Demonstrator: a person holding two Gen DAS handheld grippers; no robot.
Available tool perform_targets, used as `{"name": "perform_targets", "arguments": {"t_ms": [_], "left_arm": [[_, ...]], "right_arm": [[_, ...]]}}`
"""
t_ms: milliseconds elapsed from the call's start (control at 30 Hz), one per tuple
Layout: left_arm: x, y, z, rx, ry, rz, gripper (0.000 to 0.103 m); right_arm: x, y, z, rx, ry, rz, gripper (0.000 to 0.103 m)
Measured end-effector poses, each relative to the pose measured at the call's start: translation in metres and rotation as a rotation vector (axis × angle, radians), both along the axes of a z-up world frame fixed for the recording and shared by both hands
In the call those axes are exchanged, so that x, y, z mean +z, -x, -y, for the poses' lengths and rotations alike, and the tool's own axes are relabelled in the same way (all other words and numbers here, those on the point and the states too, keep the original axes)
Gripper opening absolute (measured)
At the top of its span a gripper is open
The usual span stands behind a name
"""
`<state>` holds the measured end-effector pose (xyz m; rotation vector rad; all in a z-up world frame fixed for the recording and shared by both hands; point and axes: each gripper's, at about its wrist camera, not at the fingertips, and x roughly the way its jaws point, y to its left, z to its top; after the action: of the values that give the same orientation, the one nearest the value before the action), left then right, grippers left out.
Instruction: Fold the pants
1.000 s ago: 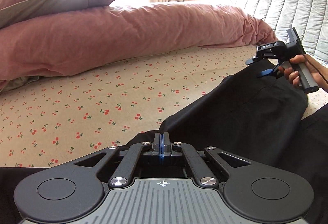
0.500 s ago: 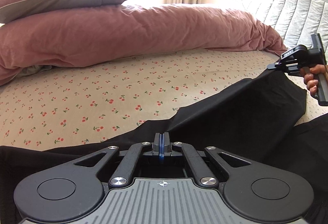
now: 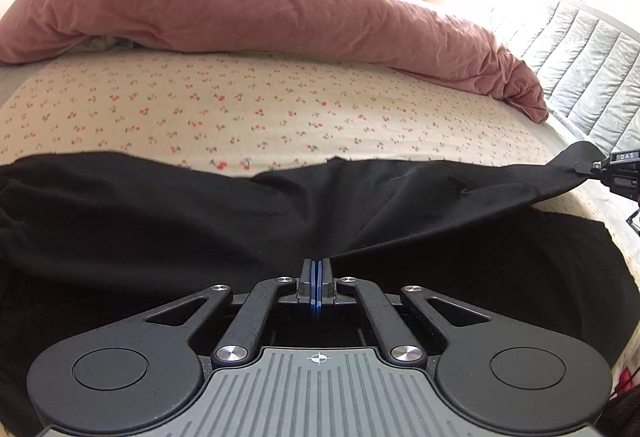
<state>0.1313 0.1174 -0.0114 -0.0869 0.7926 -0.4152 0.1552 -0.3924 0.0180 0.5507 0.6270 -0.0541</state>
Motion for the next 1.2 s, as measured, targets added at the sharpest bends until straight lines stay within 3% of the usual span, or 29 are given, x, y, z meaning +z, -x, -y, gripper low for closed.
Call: {"name": "perform_targets", "arguments": {"t_ms": [233, 333, 400, 467, 500, 567, 600, 667, 833, 1000, 1033, 1067, 1100, 1133, 1200], "left_arm": [[-0.018, 0.034, -0.013, 0.025, 0.029, -0.075, 0.002], [-0.029, 0.039, -0.016, 0.034, -0.005, -0.114, 0.003], [-0.031, 0.045, -0.024, 0.046, -0.008, -0.102, 0.005], [-0.031, 0.05, -0.036, 0.075, 0.01, -0.084, 0.009], [-0.03, 0.052, -0.045, 0.107, 0.023, -0.069, 0.015], [-0.027, 0.054, -0.064, 0.197, 0.052, -0.034, 0.032], [-0.026, 0.055, -0.075, 0.253, 0.07, -0.012, 0.044], [-0.025, 0.052, -0.094, 0.367, 0.098, 0.038, 0.05], [-0.033, 0.037, -0.131, 0.562, 0.186, 0.08, 0.047], [-0.041, 0.02, -0.141, 0.613, 0.228, 0.107, 0.042], [-0.041, 0.017, -0.142, 0.611, 0.231, 0.116, 0.032], [-0.04, 0.015, -0.138, 0.613, 0.214, 0.13, 0.026], [-0.038, 0.014, -0.135, 0.628, 0.174, 0.145, 0.011], [-0.035, 0.015, -0.132, 0.639, 0.142, 0.152, 0.004], [-0.023, 0.019, -0.129, 0.655, 0.105, 0.163, 0.0]], "right_arm": [[-0.033, 0.043, -0.005, 0.024, 0.03, -0.095, 0.001], [-0.053, 0.044, -0.01, 0.02, 0.064, -0.16, 0.002], [-0.068, 0.043, -0.009, 0.024, 0.059, -0.198, 0.002], [-0.074, 0.05, -0.008, 0.035, 0.069, -0.181, 0.003], [-0.072, 0.051, -0.008, 0.039, 0.071, -0.168, 0.006], [-0.071, 0.052, -0.008, 0.055, 0.044, -0.142, 0.027], [-0.071, 0.052, -0.009, 0.066, 0.027, -0.127, 0.032], [-0.072, 0.051, -0.011, 0.073, 0.013, -0.111, 0.042], [-0.072, 0.046, -0.019, 0.086, 0.013, -0.089, 0.045], [-0.075, 0.05, -0.018, 0.076, -0.012, -0.069, 0.044], [-0.076, 0.052, -0.016, 0.074, -0.016, -0.063, 0.038], [-0.076, 0.052, -0.016, 0.069, -0.013, -0.058, 0.022], [-0.075, 0.052, -0.016, 0.065, -0.007, -0.056, 0.01], [-0.073, 0.054, -0.016, 0.056, -0.004, -0.054, 0.003], [-0.063, 0.058, -0.016, 0.041, -0.004, -0.046, 0.002]]}}
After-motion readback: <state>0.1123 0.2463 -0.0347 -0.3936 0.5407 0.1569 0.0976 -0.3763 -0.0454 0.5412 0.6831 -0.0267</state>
